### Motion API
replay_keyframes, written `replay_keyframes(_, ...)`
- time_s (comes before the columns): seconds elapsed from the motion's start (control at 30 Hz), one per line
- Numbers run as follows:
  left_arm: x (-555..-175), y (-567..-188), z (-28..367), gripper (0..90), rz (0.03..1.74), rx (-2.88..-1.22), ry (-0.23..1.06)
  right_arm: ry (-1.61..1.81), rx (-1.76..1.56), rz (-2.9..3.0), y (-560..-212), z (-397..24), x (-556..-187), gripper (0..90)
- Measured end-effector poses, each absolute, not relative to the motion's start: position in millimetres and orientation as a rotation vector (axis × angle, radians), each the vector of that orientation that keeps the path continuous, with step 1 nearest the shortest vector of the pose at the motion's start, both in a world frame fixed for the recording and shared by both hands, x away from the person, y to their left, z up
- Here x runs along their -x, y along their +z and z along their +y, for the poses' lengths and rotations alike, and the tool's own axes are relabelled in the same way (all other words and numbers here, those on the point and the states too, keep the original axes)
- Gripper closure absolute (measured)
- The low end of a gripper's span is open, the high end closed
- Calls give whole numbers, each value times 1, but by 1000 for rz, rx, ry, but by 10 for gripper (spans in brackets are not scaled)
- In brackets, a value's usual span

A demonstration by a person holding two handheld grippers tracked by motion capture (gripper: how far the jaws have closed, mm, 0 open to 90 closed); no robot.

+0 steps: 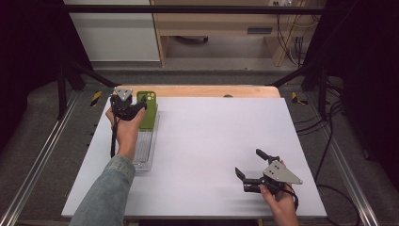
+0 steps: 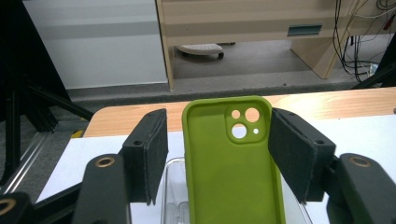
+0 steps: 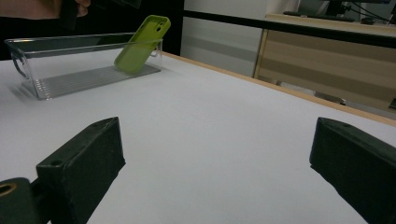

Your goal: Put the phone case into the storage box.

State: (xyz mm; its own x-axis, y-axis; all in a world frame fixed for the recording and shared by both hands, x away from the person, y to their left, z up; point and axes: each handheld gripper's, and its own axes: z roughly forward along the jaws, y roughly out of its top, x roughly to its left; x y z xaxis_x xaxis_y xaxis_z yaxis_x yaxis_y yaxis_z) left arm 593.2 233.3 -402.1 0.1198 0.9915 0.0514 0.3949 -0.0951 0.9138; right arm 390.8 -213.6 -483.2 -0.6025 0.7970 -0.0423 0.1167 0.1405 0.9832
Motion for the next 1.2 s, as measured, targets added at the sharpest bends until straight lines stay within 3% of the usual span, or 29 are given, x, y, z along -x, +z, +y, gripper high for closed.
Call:
replay_keyframes(0.4, -589, -405, 232, 288, 1366, -1641, 914, 1501, -877, 1840, -484, -214, -391, 32)
replay_keyframes(0.83, -579, -404, 222, 118, 1326, -1673, 847, 1479, -894, 1846, -485, -214, -392, 32)
replay_keyframes(1.2, -571, -399, 212, 85, 1273, -1665, 813, 1476, -922, 1851, -485, -213, -393, 32)
